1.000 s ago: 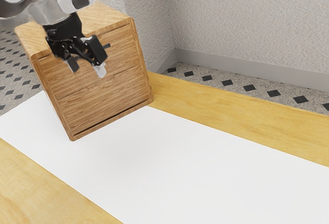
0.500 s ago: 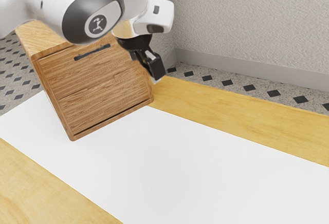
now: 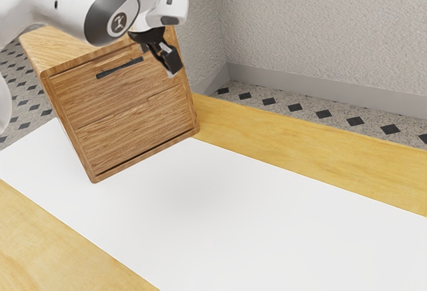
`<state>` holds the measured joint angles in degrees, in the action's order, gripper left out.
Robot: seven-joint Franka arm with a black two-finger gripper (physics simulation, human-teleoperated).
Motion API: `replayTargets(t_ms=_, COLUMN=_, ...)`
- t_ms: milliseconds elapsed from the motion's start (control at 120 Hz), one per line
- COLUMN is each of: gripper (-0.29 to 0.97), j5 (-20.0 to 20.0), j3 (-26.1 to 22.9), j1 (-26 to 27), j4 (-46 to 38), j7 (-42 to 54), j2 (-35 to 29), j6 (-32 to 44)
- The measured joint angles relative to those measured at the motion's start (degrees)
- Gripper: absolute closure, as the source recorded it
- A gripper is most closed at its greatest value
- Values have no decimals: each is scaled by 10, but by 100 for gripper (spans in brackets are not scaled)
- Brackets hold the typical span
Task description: Pull the drawer handle with one arm to open the drawer
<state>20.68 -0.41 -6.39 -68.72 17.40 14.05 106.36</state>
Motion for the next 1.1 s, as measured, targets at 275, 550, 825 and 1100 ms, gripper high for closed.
replayTargets(t_ms=275, gripper=0, j5=0, j3=-1, j1=-56, j4=33, j7=15, j2=37, j6=6)
replayTargets(t_ms=550, gripper=0, j5=1, j3=1, j1=-67, j4=29, j7=24, j2=49, j6=8)
replayTargets(t_ms=825, gripper=-1, j5=11, j3=3, j1=-66, j4=22, j7=28, j2=53, j6=5)
replayTargets(t_ms=1100, gripper=0, j5=12, j3=4, j1=-67, j4=15, j7=30, j2=51, j6=3)
